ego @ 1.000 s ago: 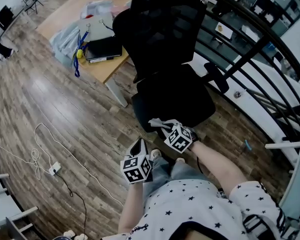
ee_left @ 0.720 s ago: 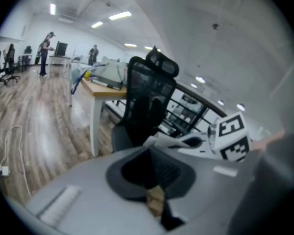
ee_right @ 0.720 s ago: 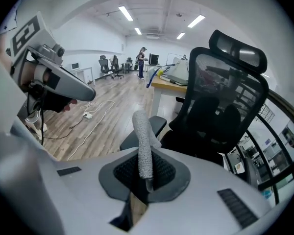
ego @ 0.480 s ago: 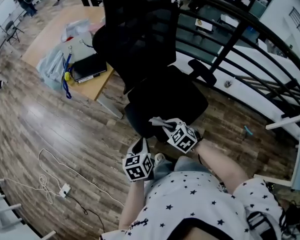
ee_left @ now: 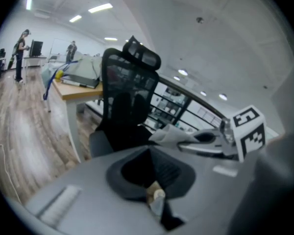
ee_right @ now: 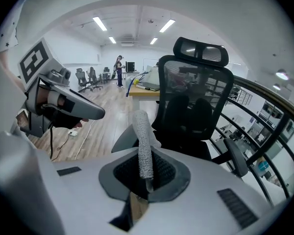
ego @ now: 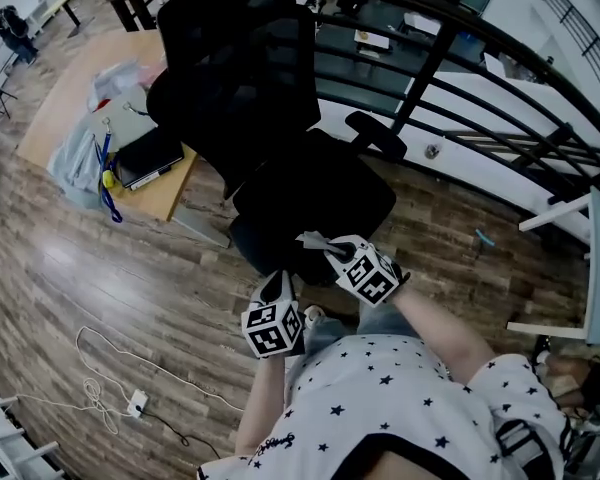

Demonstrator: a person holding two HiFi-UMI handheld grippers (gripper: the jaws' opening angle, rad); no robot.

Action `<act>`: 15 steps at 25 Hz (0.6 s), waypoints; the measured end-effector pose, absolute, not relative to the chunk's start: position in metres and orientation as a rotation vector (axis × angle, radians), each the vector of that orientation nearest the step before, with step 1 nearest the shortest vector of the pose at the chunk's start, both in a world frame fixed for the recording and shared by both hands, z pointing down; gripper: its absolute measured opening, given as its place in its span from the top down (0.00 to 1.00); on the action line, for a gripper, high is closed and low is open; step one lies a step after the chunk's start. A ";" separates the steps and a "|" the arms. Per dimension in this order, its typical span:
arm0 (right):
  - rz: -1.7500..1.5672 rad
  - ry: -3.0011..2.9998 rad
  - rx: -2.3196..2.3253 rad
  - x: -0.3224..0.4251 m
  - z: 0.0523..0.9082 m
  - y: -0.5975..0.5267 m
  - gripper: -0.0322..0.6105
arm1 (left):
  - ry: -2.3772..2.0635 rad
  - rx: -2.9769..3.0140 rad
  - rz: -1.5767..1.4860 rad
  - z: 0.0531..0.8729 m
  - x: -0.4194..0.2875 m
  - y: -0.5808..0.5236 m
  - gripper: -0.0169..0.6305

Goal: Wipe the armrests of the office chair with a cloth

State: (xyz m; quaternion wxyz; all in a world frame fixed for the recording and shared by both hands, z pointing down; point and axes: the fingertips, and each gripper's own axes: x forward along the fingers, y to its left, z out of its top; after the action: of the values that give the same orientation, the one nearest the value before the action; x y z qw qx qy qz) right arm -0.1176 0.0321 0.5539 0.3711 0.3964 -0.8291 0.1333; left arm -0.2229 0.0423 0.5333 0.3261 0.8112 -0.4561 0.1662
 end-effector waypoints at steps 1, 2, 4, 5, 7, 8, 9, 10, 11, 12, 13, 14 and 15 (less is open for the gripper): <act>0.348 -2.126 1.027 -0.113 0.553 0.031 0.91 | -1.196 2.126 0.438 0.534 -0.221 0.040 0.96; 0.355 -2.126 1.034 -0.109 0.552 0.031 0.91 | -1.197 2.124 0.440 0.534 -0.218 0.038 0.96; 0.363 -2.131 1.040 -0.099 0.551 0.030 0.91 | -1.203 2.119 0.444 0.534 -0.211 0.035 0.96; 0.365 -2.136 1.041 -0.093 0.550 0.028 0.91 | -1.207 2.116 0.446 0.534 -0.208 0.033 0.96; 0.367 -2.146 1.039 -0.082 0.547 0.024 0.91 | -1.218 2.110 0.450 0.534 -0.200 0.029 0.96; 0.367 -2.150 1.037 -0.076 0.545 0.021 0.91 | -1.224 2.106 0.453 0.533 -0.196 0.026 0.96; 0.366 -2.156 1.036 -0.070 0.543 0.018 0.91 | -1.231 2.102 0.456 0.533 -0.191 0.025 0.96; 0.364 -2.162 1.034 -0.063 0.541 0.014 0.91 | -1.238 2.097 0.460 0.533 -0.186 0.023 0.96; 0.361 -2.169 1.032 -0.056 0.539 0.010 0.91 | -1.245 2.093 0.465 0.533 -0.180 0.020 0.96; 0.357 -2.176 1.031 -0.049 0.537 0.005 0.91 | -1.253 2.089 0.471 0.534 -0.174 0.018 0.96; 0.354 -2.184 1.027 -0.041 0.536 0.001 0.91 | -1.261 2.083 0.475 0.534 -0.168 0.014 0.96; 0.350 -2.192 1.021 -0.033 0.534 -0.003 0.91 | -1.270 2.077 0.478 0.534 -0.162 0.011 0.96; 0.345 -2.198 1.012 -0.025 0.532 -0.007 0.91 | -1.279 2.070 0.478 0.533 -0.155 0.008 0.96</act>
State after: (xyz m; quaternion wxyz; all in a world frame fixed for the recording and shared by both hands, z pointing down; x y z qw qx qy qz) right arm -0.0251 -0.0071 0.5316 0.3416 0.3892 -0.8451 0.1327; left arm -0.1546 0.0078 0.5331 0.3250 0.7896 -0.4877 0.1821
